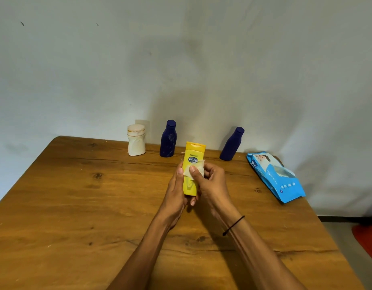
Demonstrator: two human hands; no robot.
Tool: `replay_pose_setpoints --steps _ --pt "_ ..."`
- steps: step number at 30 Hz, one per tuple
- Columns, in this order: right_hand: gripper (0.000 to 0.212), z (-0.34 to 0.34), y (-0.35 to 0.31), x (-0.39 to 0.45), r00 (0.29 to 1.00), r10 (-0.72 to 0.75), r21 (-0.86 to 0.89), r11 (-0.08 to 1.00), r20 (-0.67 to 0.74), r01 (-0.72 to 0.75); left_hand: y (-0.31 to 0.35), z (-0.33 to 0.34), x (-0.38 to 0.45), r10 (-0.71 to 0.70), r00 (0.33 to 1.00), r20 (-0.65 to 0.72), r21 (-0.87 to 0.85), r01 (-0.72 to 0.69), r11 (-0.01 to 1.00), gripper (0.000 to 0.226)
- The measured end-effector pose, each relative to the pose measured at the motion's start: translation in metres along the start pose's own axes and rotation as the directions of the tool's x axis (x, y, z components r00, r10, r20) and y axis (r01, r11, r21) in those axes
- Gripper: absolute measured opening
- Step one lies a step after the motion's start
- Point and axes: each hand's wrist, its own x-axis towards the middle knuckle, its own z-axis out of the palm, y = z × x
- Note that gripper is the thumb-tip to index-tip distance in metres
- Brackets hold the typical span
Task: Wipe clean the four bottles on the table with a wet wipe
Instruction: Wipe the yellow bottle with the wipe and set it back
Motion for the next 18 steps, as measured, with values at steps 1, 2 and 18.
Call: replay_pose_setpoints --steps 1,2,18 --pt "0.032 0.0 -0.003 0.001 1.0 0.025 0.004 1.0 0.0 -0.025 0.0 -0.001 0.001 -0.004 1.0 0.005 0.001 0.004 1.0 0.058" --pt "0.036 0.001 -0.006 0.003 0.998 0.056 0.002 0.998 -0.008 -0.056 0.001 -0.002 0.001 -0.003 1.0 0.016 0.003 0.003 1.0 0.057" --pt "0.026 -0.006 -0.017 0.007 0.999 0.034 -0.069 0.997 0.014 -0.033 0.006 0.001 -0.003 0.05 0.998 0.049 0.049 -0.052 0.997 0.051"
